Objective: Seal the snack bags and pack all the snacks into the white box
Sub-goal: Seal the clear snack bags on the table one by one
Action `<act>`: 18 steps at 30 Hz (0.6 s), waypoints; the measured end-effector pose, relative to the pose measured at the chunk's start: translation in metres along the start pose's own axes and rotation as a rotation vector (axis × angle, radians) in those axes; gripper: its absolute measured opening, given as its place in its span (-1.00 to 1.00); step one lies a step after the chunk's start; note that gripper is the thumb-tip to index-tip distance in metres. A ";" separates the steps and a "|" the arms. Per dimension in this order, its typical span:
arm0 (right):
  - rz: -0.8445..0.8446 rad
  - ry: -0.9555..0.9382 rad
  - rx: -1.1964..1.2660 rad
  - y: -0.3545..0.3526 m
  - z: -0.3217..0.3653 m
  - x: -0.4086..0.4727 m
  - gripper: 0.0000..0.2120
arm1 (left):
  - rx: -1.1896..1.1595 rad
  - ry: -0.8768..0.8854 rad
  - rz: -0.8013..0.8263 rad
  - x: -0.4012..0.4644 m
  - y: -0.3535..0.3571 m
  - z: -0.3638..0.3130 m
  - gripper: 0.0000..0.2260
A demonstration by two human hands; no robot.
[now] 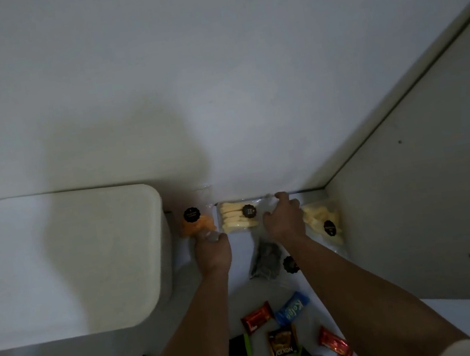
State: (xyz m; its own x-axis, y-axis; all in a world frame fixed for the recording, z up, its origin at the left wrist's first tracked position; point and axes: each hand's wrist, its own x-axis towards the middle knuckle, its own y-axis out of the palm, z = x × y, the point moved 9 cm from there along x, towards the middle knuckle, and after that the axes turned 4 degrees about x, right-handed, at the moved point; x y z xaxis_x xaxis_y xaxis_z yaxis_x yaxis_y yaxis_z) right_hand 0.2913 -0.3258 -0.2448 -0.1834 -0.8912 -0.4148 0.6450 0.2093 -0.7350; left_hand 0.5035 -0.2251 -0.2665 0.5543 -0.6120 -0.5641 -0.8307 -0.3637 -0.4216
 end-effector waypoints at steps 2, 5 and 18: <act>0.060 0.067 0.024 0.005 -0.014 0.006 -0.45 | 0.065 0.043 0.070 -0.002 0.018 -0.003 -0.65; 0.099 0.088 0.136 0.012 -0.023 0.010 -0.52 | 0.098 0.099 0.136 0.000 0.035 -0.008 -0.66; 0.097 -0.130 0.523 -0.028 -0.006 -0.020 -0.76 | 0.163 0.109 0.174 -0.031 0.028 -0.019 -0.65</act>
State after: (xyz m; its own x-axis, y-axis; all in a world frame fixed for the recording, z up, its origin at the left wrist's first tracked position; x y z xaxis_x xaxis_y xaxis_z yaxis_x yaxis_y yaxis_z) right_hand 0.2723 -0.3114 -0.2188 -0.0330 -0.9273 -0.3729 0.9432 0.0945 -0.3184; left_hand 0.4624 -0.2299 -0.2475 0.3874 -0.7307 -0.5621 -0.8886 -0.1335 -0.4389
